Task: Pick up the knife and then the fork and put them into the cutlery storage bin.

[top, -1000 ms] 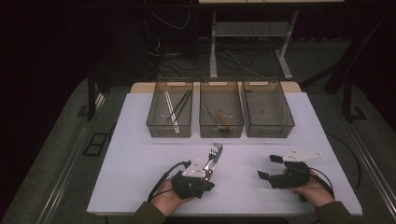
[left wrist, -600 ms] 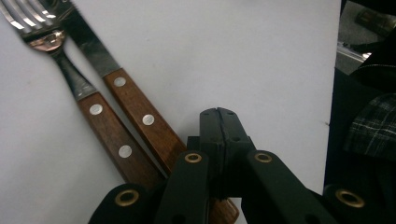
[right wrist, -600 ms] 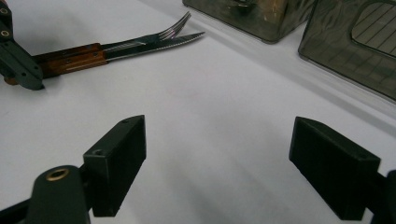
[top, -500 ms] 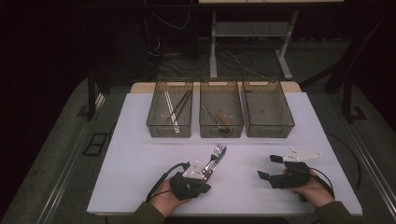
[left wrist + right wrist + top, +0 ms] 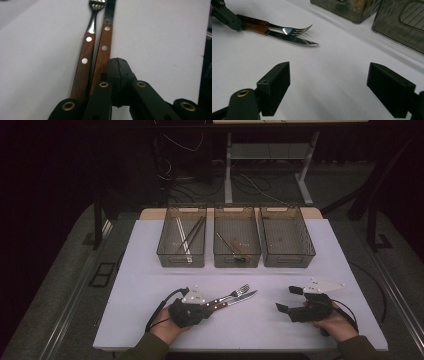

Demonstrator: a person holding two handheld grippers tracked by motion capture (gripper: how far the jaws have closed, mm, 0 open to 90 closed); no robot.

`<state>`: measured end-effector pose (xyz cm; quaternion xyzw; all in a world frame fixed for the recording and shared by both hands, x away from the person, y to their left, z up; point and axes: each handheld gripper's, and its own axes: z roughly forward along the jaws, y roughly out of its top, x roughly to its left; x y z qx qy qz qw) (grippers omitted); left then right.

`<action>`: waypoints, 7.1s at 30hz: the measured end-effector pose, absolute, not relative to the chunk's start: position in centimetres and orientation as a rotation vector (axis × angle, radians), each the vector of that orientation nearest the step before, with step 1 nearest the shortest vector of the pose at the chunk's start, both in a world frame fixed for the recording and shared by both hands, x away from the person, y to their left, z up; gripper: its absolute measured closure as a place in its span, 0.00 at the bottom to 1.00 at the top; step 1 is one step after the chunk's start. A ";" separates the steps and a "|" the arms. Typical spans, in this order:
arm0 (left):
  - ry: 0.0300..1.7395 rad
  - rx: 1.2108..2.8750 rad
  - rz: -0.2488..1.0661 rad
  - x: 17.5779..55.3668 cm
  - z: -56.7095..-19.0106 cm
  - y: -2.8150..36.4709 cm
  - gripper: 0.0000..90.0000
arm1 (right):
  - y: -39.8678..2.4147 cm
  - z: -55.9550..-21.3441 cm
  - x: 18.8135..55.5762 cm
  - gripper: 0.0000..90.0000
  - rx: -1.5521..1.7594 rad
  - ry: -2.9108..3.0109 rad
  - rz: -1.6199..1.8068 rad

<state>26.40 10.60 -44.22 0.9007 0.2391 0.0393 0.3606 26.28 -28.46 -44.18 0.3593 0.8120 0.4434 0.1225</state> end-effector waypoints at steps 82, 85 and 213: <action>0.554 2.098 0.281 27.6 -41.1 6.5 0.85 | -26.4 -41.1 28.2 0.22 1.230 2.351 1.491; 0.560 2.076 0.297 27.5 -40.8 6.5 0.85 | -25.2 -40.8 28.7 0.27 1.204 2.365 1.545; 0.688 2.037 0.242 27.0 -43.9 15.1 0.00 | -34.2 -33.1 43.0 1.00 1.381 2.255 0.897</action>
